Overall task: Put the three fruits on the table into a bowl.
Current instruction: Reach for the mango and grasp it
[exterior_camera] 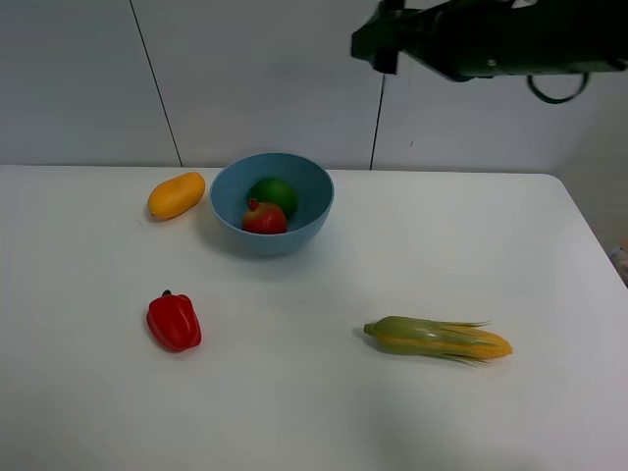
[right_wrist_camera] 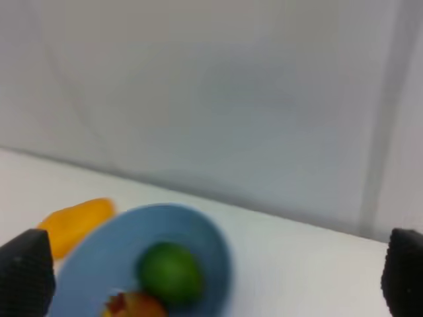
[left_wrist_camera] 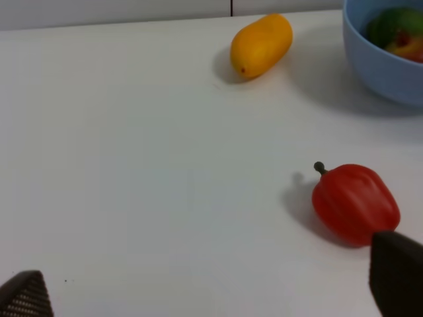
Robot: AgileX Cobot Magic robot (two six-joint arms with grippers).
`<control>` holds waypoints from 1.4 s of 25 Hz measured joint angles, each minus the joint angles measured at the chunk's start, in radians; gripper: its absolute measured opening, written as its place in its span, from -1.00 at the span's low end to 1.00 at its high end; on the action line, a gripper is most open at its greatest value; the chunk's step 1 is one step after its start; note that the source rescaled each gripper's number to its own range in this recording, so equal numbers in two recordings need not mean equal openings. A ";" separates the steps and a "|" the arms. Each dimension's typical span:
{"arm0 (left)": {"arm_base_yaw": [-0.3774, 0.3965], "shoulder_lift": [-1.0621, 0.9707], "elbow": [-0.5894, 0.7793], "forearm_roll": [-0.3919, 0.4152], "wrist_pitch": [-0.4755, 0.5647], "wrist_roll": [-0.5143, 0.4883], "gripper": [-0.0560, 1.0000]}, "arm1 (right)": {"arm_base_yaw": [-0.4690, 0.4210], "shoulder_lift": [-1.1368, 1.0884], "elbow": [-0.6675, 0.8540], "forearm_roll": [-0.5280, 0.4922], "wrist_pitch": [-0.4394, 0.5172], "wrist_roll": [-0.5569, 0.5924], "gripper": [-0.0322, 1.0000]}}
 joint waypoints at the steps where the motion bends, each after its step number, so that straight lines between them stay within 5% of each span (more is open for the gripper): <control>1: 0.000 0.000 0.000 0.000 0.000 0.000 0.99 | -0.040 -0.080 0.057 0.000 0.005 -0.001 0.99; 5: 0.000 0.000 0.000 0.000 0.000 0.000 0.99 | -0.236 -0.389 0.222 -0.021 0.119 -0.001 0.99; 11: 0.000 0.000 0.000 0.000 0.000 0.000 0.99 | -0.501 -0.792 0.282 -0.207 0.477 0.010 0.99; 15: 0.000 0.000 0.000 0.000 0.000 0.000 0.99 | -0.518 -0.947 0.282 -0.304 0.656 0.048 0.99; 21: 0.000 0.000 0.000 0.000 0.000 0.000 0.99 | -0.518 -1.032 0.288 -0.369 0.803 0.065 1.00; 27: 0.000 0.000 0.000 0.000 0.000 0.000 0.99 | -0.512 -1.071 0.302 -0.371 0.811 0.066 0.99; 35: 0.000 0.000 0.000 0.000 0.000 0.000 0.99 | -0.498 -1.221 0.517 -0.349 0.826 0.149 0.99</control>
